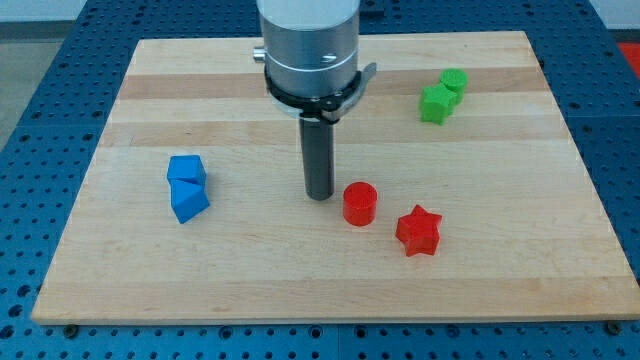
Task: Move the red circle to the red star
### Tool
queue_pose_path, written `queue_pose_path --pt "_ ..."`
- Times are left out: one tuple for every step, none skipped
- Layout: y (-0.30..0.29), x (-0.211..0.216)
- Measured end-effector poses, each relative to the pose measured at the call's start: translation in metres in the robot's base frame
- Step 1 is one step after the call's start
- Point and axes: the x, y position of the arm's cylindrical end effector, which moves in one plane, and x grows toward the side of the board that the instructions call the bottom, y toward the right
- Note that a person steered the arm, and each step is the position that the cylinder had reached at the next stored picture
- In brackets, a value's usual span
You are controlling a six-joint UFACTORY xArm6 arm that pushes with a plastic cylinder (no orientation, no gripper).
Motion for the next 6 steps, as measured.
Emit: queue_pose_path --pt "0.031 0.000" --pt "0.042 0.000" --pt "0.042 0.001" --pt "0.043 0.009" --pt "0.048 0.011" --pt "0.063 0.011"
